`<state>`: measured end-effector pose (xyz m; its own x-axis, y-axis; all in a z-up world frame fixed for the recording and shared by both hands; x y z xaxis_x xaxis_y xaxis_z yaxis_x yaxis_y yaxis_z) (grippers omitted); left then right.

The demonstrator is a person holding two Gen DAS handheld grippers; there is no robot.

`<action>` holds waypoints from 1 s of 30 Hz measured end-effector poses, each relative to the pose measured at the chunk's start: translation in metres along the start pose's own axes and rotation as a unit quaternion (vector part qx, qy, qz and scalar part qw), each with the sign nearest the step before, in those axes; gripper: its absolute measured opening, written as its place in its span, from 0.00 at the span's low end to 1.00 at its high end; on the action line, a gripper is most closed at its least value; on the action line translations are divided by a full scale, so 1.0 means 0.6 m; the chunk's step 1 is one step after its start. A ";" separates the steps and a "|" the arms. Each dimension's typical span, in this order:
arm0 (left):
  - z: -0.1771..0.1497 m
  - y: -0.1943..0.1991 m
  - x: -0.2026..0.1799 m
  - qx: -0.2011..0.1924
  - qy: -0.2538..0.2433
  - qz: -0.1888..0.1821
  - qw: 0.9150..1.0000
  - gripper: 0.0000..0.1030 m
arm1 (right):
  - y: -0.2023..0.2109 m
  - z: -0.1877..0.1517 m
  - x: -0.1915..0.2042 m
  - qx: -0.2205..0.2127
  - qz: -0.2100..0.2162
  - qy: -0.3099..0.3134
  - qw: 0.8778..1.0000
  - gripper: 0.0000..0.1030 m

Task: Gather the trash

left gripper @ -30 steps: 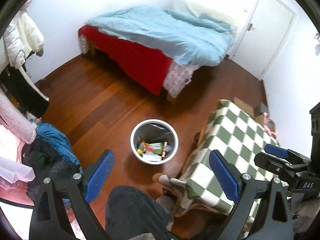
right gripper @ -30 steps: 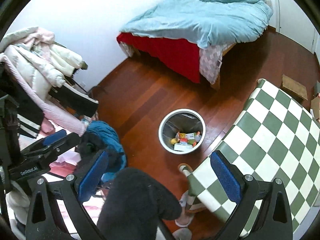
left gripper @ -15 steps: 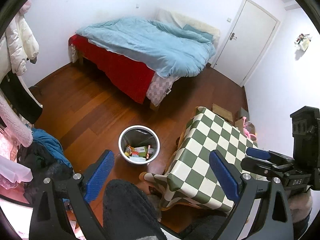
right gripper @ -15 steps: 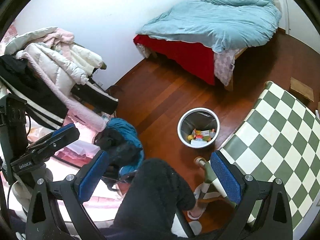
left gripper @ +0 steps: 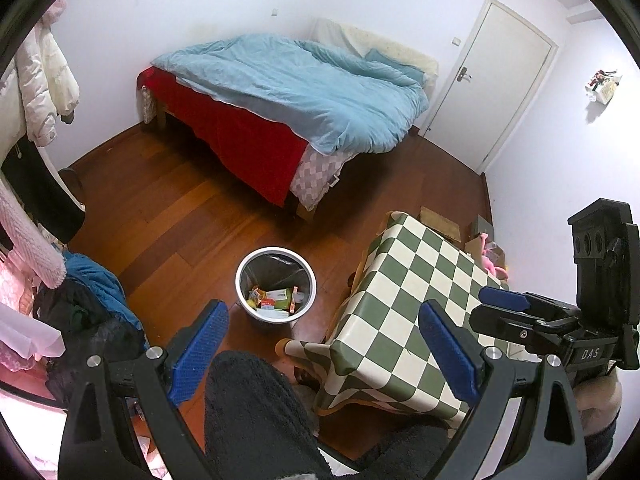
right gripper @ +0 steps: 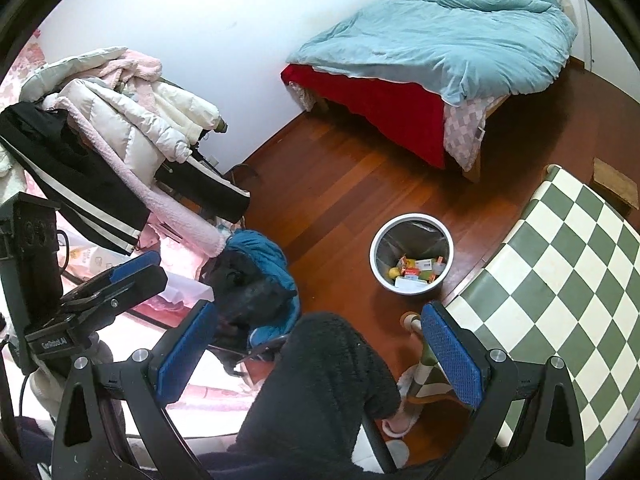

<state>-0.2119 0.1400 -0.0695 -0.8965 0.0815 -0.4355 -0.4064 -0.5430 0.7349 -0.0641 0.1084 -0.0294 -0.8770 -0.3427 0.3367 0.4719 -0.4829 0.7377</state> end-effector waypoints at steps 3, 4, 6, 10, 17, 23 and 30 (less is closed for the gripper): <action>-0.001 0.000 0.000 0.000 0.001 0.000 1.000 0.94 | -0.004 -0.002 -0.001 0.003 0.001 -0.002 1.000 1.00; -0.001 0.000 0.000 0.001 0.000 0.001 1.000 0.94 | -0.006 -0.001 -0.001 0.004 0.001 -0.002 1.000 1.00; -0.003 0.000 0.000 0.002 -0.001 0.000 1.000 0.94 | -0.008 -0.003 -0.002 0.006 0.003 -0.004 1.000 1.00; -0.005 -0.005 0.000 0.006 0.000 0.003 1.000 0.96 | -0.012 -0.002 -0.005 0.007 0.006 -0.007 1.000 1.00; -0.006 -0.012 -0.003 0.009 -0.001 0.002 1.000 1.00 | -0.015 0.005 -0.002 0.006 0.006 -0.009 1.000 1.00; -0.007 -0.016 -0.004 0.011 -0.001 0.000 1.000 1.00 | -0.018 0.009 0.000 0.010 0.009 -0.006 1.000 1.00; -0.005 -0.021 -0.005 0.013 -0.001 -0.004 1.000 1.00 | -0.019 0.011 0.000 0.011 0.008 -0.005 1.000 1.00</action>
<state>-0.2034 0.1442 -0.0792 -0.8935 0.0871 -0.4406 -0.4179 -0.5203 0.7448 -0.0700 0.1195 -0.0341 -0.8707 -0.3419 0.3534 0.4830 -0.4594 0.7455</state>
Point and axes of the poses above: each gripper's, at about its wrist camera, not at the fingertips, and y roughly against the way its jaws point, x to its left, z to its top, the point moved 10 cm from there along -y, roughly the way its jaws point, and after that the axes turned 15 degrees about y, right-handed, at the moved point
